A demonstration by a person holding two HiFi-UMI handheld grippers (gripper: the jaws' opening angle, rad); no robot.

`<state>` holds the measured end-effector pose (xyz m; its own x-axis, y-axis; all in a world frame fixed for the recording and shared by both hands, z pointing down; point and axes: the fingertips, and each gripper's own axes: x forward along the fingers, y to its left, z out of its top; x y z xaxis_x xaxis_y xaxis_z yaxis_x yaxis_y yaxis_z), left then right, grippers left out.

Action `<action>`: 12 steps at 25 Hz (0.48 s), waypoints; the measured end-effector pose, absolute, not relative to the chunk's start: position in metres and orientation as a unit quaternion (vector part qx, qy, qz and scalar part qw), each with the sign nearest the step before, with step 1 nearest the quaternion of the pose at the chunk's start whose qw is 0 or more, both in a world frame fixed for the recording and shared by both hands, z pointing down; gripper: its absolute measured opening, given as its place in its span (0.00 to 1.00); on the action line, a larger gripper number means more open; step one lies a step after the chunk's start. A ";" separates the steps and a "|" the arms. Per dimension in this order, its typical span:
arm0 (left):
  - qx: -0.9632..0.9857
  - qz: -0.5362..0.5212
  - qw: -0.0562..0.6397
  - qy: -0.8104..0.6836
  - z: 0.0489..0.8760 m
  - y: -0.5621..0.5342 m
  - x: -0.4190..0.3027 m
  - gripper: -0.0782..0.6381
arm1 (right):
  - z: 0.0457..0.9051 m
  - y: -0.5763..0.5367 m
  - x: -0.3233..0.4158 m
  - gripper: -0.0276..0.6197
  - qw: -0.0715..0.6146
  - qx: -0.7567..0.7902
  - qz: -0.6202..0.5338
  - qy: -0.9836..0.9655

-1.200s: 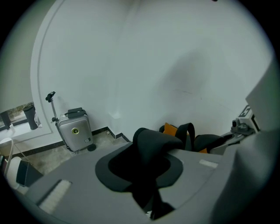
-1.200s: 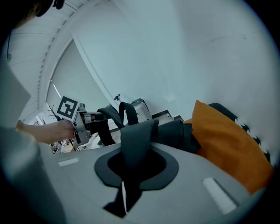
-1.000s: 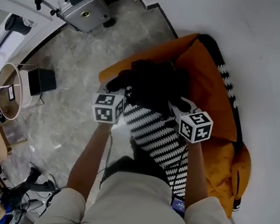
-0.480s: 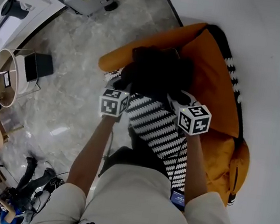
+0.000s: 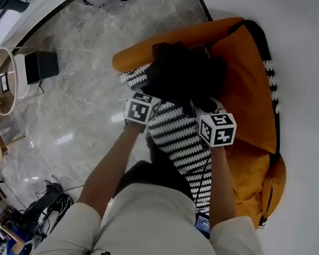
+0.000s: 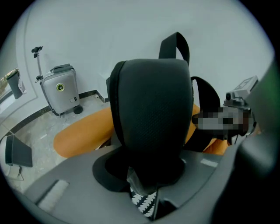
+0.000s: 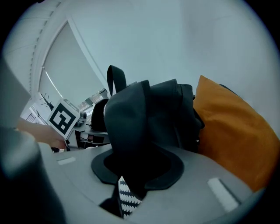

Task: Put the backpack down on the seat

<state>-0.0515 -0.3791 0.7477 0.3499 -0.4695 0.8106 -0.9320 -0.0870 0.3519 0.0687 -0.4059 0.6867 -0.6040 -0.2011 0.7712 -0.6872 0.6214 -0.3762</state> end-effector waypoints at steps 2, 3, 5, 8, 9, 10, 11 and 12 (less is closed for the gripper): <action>0.694 0.260 0.450 -0.499 0.752 -0.379 -0.045 0.25 | 0.693 -0.400 0.064 0.19 0.362 0.264 0.340 -0.827; 0.695 0.260 0.451 -0.496 0.754 -0.379 -0.042 0.26 | 0.696 -0.397 0.061 0.19 0.365 0.262 0.340 -0.826; 0.695 0.261 0.454 -0.492 0.757 -0.379 -0.039 0.26 | 0.701 -0.394 0.057 0.19 0.366 0.262 0.343 -0.824; 0.692 0.262 0.461 -0.490 0.768 -0.380 -0.036 0.28 | 0.708 -0.395 0.052 0.19 0.366 0.268 0.346 -0.821; 0.691 0.262 0.464 -0.489 0.771 -0.380 -0.035 0.29 | 0.711 -0.397 0.050 0.19 0.367 0.270 0.346 -0.820; 0.690 0.261 0.467 -0.487 0.773 -0.382 -0.035 0.29 | 0.712 -0.399 0.048 0.19 0.368 0.271 0.345 -0.820; 0.690 0.260 0.469 -0.486 0.775 -0.383 -0.035 0.30 | 0.713 -0.400 0.046 0.19 0.368 0.272 0.344 -0.820; 0.690 0.260 0.471 -0.485 0.777 -0.385 -0.034 0.31 | 0.715 -0.401 0.044 0.19 0.368 0.272 0.344 -0.820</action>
<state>-0.0341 -0.3845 0.7767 0.3947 -0.4240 0.8152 -0.9136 -0.0861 0.3975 0.0443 -0.4015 0.7148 -0.5818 -0.1932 0.7901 -0.6992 0.6151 -0.3644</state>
